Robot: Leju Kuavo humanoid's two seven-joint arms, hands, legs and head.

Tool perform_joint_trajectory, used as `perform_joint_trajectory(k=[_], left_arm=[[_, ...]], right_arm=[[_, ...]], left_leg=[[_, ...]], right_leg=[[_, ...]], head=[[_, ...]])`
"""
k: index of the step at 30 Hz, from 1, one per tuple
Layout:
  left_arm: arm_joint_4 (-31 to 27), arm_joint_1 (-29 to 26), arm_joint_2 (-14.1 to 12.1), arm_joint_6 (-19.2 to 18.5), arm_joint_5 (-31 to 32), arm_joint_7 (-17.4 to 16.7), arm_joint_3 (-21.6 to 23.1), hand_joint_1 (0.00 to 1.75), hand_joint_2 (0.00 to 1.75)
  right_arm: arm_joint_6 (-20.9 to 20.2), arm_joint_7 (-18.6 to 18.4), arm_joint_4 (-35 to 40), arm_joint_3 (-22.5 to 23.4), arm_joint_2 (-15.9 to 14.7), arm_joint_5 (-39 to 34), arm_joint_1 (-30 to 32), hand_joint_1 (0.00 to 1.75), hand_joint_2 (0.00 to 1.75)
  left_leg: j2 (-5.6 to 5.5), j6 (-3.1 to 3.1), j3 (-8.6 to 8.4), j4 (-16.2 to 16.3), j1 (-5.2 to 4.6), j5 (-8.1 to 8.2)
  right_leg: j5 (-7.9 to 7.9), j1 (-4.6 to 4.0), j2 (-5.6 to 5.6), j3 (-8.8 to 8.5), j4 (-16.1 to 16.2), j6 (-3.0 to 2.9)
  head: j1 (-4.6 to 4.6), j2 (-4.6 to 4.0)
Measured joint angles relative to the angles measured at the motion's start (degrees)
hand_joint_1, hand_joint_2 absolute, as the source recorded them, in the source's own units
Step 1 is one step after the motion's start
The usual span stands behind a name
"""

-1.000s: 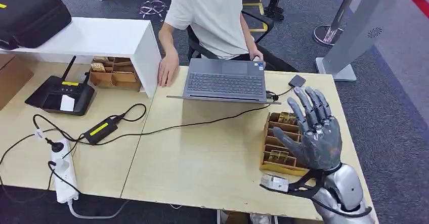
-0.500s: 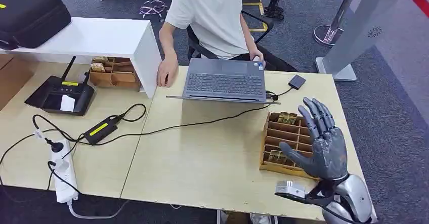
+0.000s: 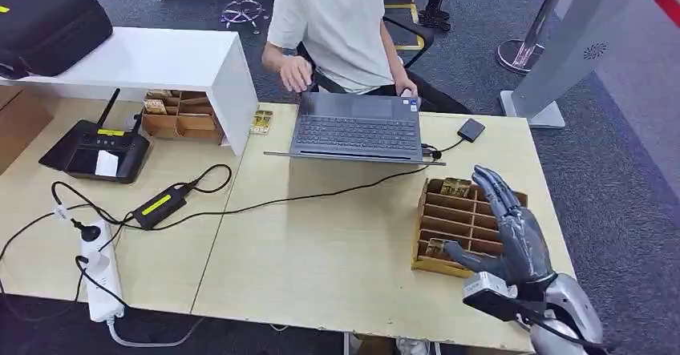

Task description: Pass the card to the sensor for recognition and then transmit it.

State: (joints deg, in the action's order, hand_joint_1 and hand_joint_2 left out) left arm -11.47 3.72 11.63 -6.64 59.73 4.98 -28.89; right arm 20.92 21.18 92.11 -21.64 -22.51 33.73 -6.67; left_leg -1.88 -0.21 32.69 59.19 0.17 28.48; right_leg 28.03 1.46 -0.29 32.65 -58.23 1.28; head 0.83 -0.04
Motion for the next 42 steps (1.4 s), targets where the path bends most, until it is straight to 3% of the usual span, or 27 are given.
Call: perform_joint_trajectory(k=[10, 23, 31, 42], left_arm=[[0.0, 0.0, 0.0, 0.0, 0.0, 0.0, -0.1, 0.00, 1.75], [0.0, 0.0, 0.1, 0.1, 0.2, -0.2, -1.1, 0.00, 1.75], [0.0, 0.0, 0.2, 0.2, -0.1, -0.8, -2.7, 0.00, 1.75], [0.0, -0.1, 0.3, 0.3, -0.7, -0.8, -4.4, 0.00, 1.75]], right_arm=[[0.3, -0.1, 0.0, 0.3, -0.5, 0.9, 0.1, 0.00, 1.75], [7.3, -4.9, 0.6, -0.7, -3.3, 17.8, 0.0, 0.00, 1.75], [11.0, -9.9, 2.9, -1.8, -7.7, 29.7, 0.3, 0.00, 1.75], [10.6, -12.0, 6.4, -2.9, -12.8, 32.1, 4.0, 0.00, 1.75]], left_leg=[[0.00, 0.00, -0.01, 0.0, 0.01, -0.01], [0.00, 0.00, 0.00, 0.0, 0.00, 0.00], [0.00, 0.00, 0.00, 0.0, 0.00, 0.00], [0.00, 0.01, 0.00, 0.0, 0.00, 0.01]], right_leg=[[0.00, 0.00, 0.00, 0.00, 0.0, 0.00], [0.00, 0.00, 0.01, 0.00, 0.0, 0.00], [0.00, 0.00, 0.00, 0.00, 0.0, 0.00], [0.00, 0.00, 0.01, 0.01, 0.0, 0.00]], head=[[0.02, 0.00], [0.02, 0.00], [0.02, 0.00], [0.00, 0.00]])
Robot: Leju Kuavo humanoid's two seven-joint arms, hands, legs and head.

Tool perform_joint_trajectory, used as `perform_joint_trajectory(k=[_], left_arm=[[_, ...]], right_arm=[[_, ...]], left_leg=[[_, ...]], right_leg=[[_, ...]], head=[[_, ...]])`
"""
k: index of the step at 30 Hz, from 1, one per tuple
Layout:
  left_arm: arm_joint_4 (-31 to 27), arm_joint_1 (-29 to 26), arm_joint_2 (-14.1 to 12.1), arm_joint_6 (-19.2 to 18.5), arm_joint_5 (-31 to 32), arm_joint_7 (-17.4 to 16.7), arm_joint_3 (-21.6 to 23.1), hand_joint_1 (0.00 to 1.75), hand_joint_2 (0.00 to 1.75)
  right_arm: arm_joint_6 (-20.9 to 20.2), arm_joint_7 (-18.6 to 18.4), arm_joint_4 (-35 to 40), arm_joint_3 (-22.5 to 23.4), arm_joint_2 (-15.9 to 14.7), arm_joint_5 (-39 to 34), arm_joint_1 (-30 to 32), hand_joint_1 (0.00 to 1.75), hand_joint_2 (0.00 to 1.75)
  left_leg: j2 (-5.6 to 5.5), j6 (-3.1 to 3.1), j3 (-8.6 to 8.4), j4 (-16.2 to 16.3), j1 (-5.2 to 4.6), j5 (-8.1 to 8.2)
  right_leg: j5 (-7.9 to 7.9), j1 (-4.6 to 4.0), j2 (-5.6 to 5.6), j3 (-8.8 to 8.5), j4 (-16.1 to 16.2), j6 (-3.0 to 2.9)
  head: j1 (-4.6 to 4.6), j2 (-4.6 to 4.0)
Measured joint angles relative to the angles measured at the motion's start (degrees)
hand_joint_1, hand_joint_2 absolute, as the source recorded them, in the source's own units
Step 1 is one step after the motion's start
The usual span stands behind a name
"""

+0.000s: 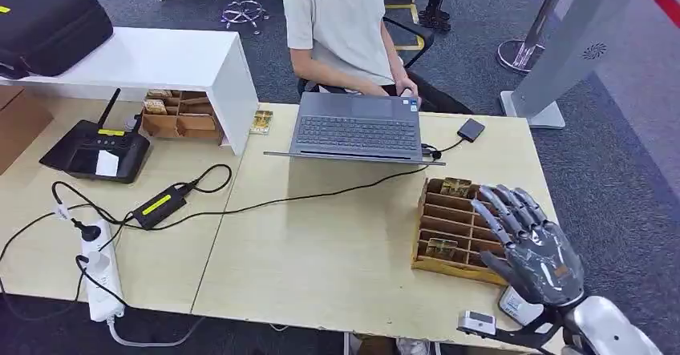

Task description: Pass the card to the sensor for recognition and then transmit it.

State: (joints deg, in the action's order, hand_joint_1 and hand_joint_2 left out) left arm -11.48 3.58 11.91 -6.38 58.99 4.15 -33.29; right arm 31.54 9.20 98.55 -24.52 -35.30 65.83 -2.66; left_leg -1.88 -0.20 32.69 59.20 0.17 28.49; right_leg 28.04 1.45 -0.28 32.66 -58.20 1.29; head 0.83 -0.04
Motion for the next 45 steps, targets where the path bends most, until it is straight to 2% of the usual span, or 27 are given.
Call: perform_joint_trajectory(k=[6, 14, 25, 28, 33, 38, 45], left_arm=[[0.0, -0.1, 0.0, 0.2, -0.2, 0.0, -0.8, 0.00, 1.75], [0.0, -0.2, 0.1, 0.7, -0.2, 0.0, -1.3, 0.00, 1.75], [0.0, -0.1, 0.3, 0.7, 0.4, 0.0, -1.3, 0.00, 1.75], [0.0, -0.1, 0.3, 0.7, 1.3, 0.0, -1.3, 0.00, 1.75], [0.0, 0.1, 0.3, 0.6, 2.3, 0.0, -1.3, 0.00, 1.75], [0.0, 0.1, 0.3, 0.5, 2.5, 0.0, -1.3, 0.00, 1.75], [0.0, 0.2, 0.3, 0.2, 3.4, 0.0, -1.3, 0.00, 1.75]], right_arm=[[0.0, -0.4, 2.2, 0.5, -2.0, 0.2, 4.1, 0.00, 1.75], [0.0, -1.2, 3.4, 2.5, -2.2, 1.2, 10.4, 0.00, 1.75], [-1.8, -1.1, 0.2, 2.1, -0.8, 0.8, 10.8, 0.00, 1.75], [-5.6, -0.5, -1.8, 1.4, -0.4, 0.0, 8.6, 0.00, 1.75], [-12.1, 0.5, -6.1, -0.5, -0.3, -2.2, 0.9, 0.00, 1.75], [-14.4, 0.4, -8.5, -3.2, -0.3, -3.1, -5.4, 0.00, 1.75], [-16.9, -1.2, -12.7, -9.5, 0.4, -4.3, -16.8, 0.00, 1.75]], left_leg=[[0.03, 0.05, -0.01, 0.0, 0.00, 0.05], [0.03, 0.04, 0.01, 0.0, 0.00, 0.06], [0.04, 0.04, 0.01, 0.0, 0.00, 0.06], [0.09, 0.04, 0.01, 0.0, 0.00, 0.06], [0.15, 0.06, -0.05, 0.0, -0.01, 0.04], [0.12, 0.05, -0.04, 0.0, -0.01, 0.02], [0.12, 0.04, -0.03, 0.0, -0.01, 0.02]], right_leg=[[0.01, 0.00, -0.02, 0.01, 0.0, 0.00], [0.01, 0.00, -0.02, 0.00, 0.0, 0.01], [0.01, 0.00, -0.02, -0.02, 0.0, 0.01], [0.01, 0.00, -0.07, -0.02, 0.0, 0.01], [-0.02, 0.02, -0.12, -0.04, 0.0, 0.02], [-0.03, 0.01, -0.10, -0.05, 0.0, 0.03], [-0.03, 0.01, -0.11, -0.03, -0.1, 0.02]], head=[[0.02, 0.00], [0.00, 0.00], [0.02, 0.00], [0.00, 0.00], [0.02, 0.00], [0.02, 0.00], [0.00, 0.00]])
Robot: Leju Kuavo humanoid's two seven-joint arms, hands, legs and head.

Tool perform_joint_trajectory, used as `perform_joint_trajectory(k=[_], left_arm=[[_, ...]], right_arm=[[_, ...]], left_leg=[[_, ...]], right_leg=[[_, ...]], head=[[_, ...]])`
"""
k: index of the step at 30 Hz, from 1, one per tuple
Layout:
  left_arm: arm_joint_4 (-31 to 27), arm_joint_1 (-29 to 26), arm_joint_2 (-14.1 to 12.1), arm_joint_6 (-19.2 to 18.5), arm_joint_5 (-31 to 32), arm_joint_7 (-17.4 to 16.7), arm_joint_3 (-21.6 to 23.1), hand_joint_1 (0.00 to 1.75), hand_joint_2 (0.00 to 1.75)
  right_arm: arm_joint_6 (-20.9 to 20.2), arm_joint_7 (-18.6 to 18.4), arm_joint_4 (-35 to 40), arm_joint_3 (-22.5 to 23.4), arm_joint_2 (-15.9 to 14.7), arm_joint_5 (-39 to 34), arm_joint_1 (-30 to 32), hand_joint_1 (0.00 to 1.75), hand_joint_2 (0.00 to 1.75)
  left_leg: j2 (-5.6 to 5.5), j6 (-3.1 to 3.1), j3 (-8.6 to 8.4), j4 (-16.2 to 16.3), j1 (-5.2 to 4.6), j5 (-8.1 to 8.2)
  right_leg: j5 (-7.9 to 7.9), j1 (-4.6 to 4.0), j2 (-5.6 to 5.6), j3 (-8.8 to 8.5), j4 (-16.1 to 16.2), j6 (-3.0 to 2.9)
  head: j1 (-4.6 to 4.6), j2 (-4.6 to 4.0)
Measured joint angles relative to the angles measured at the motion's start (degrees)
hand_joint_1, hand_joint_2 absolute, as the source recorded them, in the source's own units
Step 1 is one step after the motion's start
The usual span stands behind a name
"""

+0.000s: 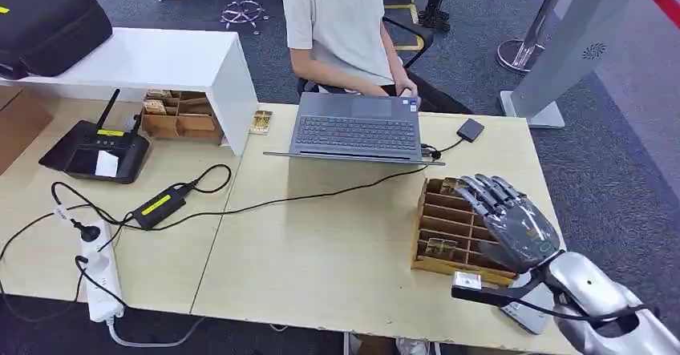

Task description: Pass the card to the sensor for recognition and then transmit it.

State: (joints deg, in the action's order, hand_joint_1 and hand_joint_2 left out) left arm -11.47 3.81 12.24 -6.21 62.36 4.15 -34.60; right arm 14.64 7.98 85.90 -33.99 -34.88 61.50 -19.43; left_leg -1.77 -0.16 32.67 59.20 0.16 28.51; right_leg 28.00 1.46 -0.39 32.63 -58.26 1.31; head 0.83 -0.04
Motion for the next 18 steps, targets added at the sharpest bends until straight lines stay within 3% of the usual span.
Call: perform_joint_trajectory(k=[6, 18], left_arm=[[0.0, 0.0, 0.0, -0.1, 0.0, 0.0, 0.0, 0.00, 1.75], [0.0, 0.0, 0.0, -0.1, -0.2, 0.0, 0.0, 0.00, 1.75]], right_arm=[[-0.5, -0.3, -1.9, -3.1, 0.7, -0.2, -5.3, 0.00, 1.75], [-0.4, -1.1, -1.9, -5.6, 0.5, -1.5, -6.4, 0.00, 1.75]], left_leg=[[-0.10, 0.00, 0.02, 0.0, 0.00, 0.00], [-0.09, 0.01, 0.02, 0.0, 0.00, 0.00]], right_leg=[[0.00, 0.00, 0.10, -0.01, 0.0, 0.00], [0.01, 0.00, 0.09, 0.01, 0.0, 0.01]], head=[[0.02, 0.00], [0.00, 0.00]])
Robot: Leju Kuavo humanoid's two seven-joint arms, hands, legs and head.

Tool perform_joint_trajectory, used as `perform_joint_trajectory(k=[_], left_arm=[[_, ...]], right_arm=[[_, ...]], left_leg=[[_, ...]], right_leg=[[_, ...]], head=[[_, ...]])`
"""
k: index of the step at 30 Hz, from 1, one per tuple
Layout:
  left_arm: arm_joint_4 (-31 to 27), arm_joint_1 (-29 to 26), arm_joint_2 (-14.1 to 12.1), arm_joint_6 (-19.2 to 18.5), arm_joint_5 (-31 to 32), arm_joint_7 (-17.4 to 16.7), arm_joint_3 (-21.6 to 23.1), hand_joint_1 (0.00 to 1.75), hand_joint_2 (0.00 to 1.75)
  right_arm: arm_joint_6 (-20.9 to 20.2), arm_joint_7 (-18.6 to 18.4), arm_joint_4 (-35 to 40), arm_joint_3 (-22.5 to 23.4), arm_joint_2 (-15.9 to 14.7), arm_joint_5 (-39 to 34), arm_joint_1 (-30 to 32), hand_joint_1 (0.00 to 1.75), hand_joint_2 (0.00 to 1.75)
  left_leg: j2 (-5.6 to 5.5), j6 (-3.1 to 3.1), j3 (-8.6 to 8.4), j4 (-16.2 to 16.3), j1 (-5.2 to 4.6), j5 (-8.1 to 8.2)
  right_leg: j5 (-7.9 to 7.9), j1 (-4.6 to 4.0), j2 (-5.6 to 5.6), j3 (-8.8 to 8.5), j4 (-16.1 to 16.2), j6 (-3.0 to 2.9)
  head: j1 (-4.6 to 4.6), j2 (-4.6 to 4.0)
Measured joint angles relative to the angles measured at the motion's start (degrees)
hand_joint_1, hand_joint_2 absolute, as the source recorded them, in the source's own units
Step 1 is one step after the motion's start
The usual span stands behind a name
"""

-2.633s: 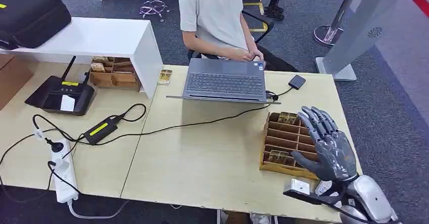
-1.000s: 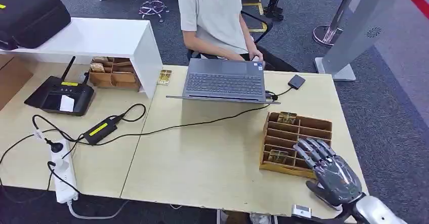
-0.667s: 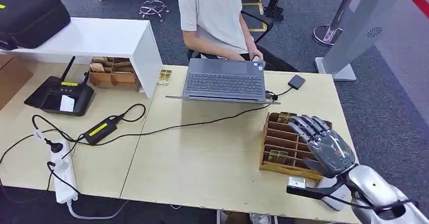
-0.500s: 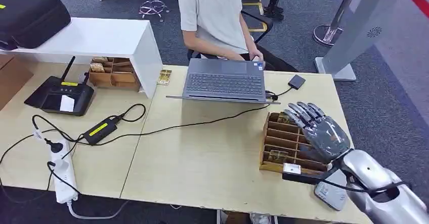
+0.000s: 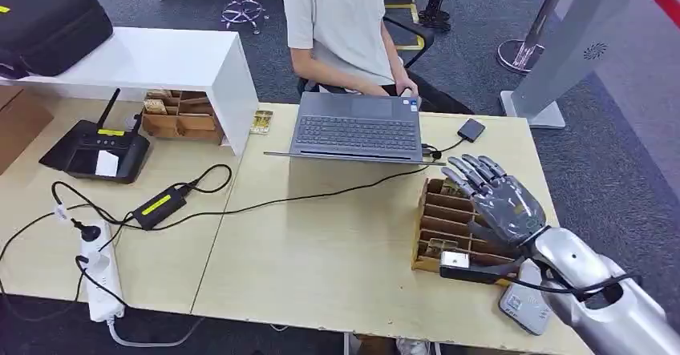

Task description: Pass the card to the sensor for recognition and then transmit it.

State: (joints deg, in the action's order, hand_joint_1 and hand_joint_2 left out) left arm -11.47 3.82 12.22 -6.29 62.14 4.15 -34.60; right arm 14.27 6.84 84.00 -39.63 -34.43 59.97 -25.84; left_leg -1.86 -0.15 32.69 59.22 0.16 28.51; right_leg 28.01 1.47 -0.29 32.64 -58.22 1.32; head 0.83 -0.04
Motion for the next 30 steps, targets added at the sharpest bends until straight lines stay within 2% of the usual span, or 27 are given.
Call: perform_joint_trajectory(k=[7, 13, 17, 21, 26, 30], left_arm=[[0.0, -0.1, 0.0, 0.2, -0.4, 0.0, -0.6, 0.00, 1.75], [0.0, -0.3, 0.0, 0.7, -1.4, 0.0, -1.4, 0.00, 1.75], [0.0, -0.3, 0.0, 0.7, -1.5, 0.0, -2.3, 0.00, 1.75], [0.0, -0.3, 0.1, 0.7, -1.6, 0.0, -2.6, 0.00, 1.75], [0.0, -0.3, 0.2, 0.7, -1.4, 0.0, -3.0, 0.00, 1.75], [0.0, -0.3, 0.2, 0.7, -1.2, 0.0, -3.5, 0.00, 1.75]], right_arm=[[2.2, -1.7, 5.6, 0.8, -4.4, -1.5, 3.6, 0.00, 1.75], [4.2, -2.5, 14.3, 5.5, -9.4, -1.7, 11.7, 0.00, 1.75], [2.6, -2.4, 18.3, 8.6, -11.0, -1.2, 15.9, 0.00, 1.75], [2.1, -2.4, 19.8, 9.8, -11.6, -1.2, 17.3, 0.00, 1.75], [-3.5, -2.1, 20.2, 10.1, -12.0, -2.6, 17.6, 0.00, 1.75], [-6.6, -2.3, 19.6, 10.0, -12.0, -3.6, 17.2, 0.00, 1.75]], left_leg=[[0.00, 0.02, 0.00, 0.0, 0.00, 0.02], [0.02, 0.06, 0.02, 0.0, 0.00, 0.08], [0.06, 0.06, 0.02, 0.0, 0.00, 0.08], [0.07, 0.06, -0.01, 0.0, 0.00, 0.07], [0.07, 0.06, -0.01, 0.0, 0.00, 0.06], [0.07, 0.06, 0.00, 0.0, 0.00, 0.07]], right_leg=[[0.00, 0.00, 0.00, 0.01, 0.0, 0.00], [0.03, 0.00, -0.01, 0.01, 0.1, 0.01], [0.03, 0.00, -0.03, 0.02, 0.1, 0.00], [0.03, 0.00, -0.05, 0.00, 0.1, 0.00], [0.02, 0.00, -0.05, -0.01, 0.0, 0.00], [0.02, 0.00, -0.05, -0.01, 0.0, 0.00]], head=[[0.02, 0.00], [0.02, 0.00], [0.00, 0.00], [0.02, 0.00], [0.00, 0.00], [0.02, 0.00]])
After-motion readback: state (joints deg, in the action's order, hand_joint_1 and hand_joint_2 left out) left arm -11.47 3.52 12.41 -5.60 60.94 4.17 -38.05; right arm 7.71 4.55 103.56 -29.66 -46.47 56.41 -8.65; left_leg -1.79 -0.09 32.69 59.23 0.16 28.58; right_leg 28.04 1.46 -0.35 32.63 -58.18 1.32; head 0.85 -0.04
